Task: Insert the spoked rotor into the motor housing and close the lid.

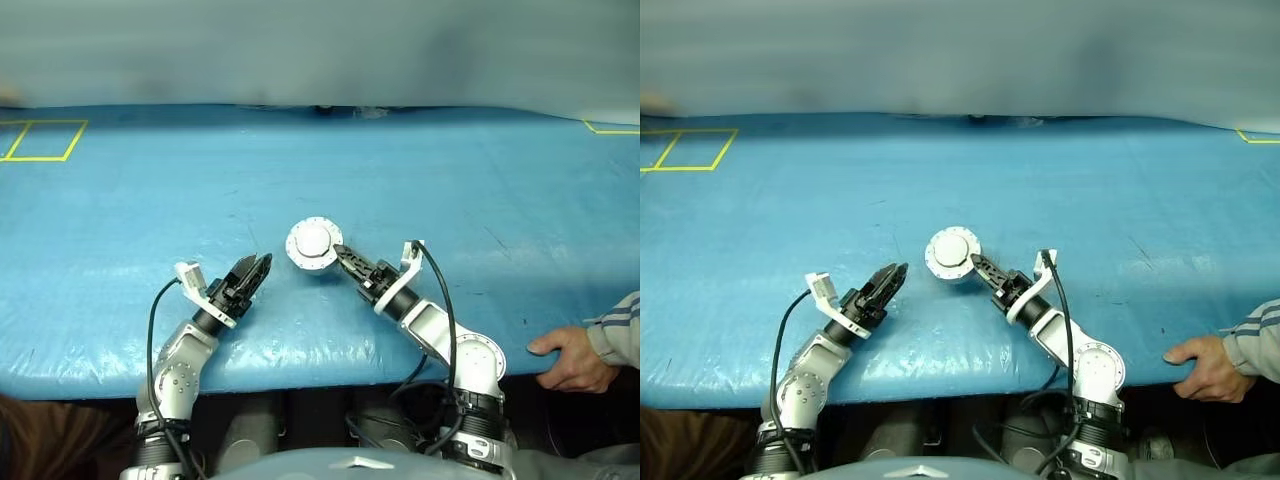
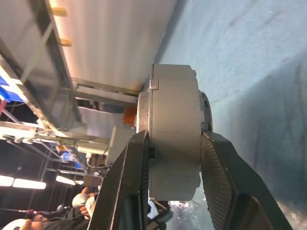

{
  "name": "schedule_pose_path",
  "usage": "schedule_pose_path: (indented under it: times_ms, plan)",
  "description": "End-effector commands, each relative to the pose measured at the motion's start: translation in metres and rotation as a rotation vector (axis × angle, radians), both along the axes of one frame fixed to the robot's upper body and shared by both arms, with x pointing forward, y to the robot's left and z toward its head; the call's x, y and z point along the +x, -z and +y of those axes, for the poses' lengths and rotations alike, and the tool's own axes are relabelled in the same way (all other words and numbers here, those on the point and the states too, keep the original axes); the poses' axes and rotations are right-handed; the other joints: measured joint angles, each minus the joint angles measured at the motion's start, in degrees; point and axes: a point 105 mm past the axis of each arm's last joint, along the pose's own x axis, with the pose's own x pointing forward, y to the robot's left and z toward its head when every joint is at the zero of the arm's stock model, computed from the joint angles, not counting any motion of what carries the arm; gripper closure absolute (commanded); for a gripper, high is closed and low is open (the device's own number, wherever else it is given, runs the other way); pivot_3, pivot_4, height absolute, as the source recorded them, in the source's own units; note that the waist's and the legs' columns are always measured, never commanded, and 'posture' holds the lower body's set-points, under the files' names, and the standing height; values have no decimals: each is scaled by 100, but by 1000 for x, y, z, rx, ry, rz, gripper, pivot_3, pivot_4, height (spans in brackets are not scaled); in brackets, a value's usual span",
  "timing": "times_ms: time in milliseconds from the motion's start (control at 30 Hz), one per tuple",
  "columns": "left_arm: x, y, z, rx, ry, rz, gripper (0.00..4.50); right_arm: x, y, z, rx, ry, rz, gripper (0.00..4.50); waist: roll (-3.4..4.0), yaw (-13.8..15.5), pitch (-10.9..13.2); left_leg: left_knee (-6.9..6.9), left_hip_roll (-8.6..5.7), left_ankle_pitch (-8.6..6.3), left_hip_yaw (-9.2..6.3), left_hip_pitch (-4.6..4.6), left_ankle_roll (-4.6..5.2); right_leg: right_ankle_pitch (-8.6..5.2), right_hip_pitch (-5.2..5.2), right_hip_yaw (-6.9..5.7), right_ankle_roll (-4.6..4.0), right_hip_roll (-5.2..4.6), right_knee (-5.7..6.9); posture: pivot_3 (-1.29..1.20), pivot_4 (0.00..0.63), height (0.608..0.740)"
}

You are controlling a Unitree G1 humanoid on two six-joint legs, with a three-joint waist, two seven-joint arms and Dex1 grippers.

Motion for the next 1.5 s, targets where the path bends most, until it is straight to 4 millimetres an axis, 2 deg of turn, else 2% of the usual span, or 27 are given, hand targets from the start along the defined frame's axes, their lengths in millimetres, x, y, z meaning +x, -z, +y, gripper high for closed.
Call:
schedule_pose_path:
  times_ms: [33,333,567,767,867,967,1000,1300,1333,1500]
  plan:
    - [-1,-17,-7,-150,56,3,27,-3,-44,20,133,-50,-135,3334,0,0,0,2,0,0,0,0,1,-2,1,0,3,4,1,0,150,740]
    - [-3,-18,-22,-253,159,70,27,-16,-40,37,123,-135,-118,3334,0,2,0,9,-1,2,5,0,3,10,3,2,-14,22,5,0,150,740]
    - [0,-16,-33,-262,192,89,27,-26,-36,50,103,-206,-114,3334,-1,1,0,10,-1,2,8,1,4,11,4,4,-15,22,5,0,150,740]
    - [-3,-17,-38,-298,229,75,27,-23,-34,49,97,-193,-106,3334,-1,4,0,12,-1,2,8,1,4,11,4,4,-15,23,5,0,150,740]
    - [-3,-19,-35,-324,218,60,613,-18,-30,45,83,-159,-88,3334,-1,4,0,12,-1,2,9,1,4,12,4,4,-14,22,5,0,150,740]
    - [-2,-20,-31,-346,194,55,1589,-13,-25,41,71,-128,-62,3334,-1,5,0,13,-1,2,9,1,4,12,4,5,-14,22,5,0,150,740]
    - [-1,-20,-30,-354,187,54,1711,-11,-23,40,68,-119,-53,3334,-4,4,1,14,-1,2,9,1,4,13,5,5,-13,22,5,0,150,740]
    - [6,-17,-25,-367,116,86,1791,-4,-14,39,-15,-66,-56,3334,-5,3,1,18,-1,2,13,1,5,16,5,8,-8,23,6,0,150,740]
    - [6,-18,-25,-369,112,84,1791,-3,-12,38,-24,-60,-51,2615,-5,3,1,19,-1,3,13,1,5,16,6,8,-7,24,6,0,150,740]
    - [13,-23,-22,-385,69,69,1791,7,-6,29,-85,37,-44,1027,-5,4,1,19,0,3,14,1,5,17,4,9,-7,26,7,0,150,740]
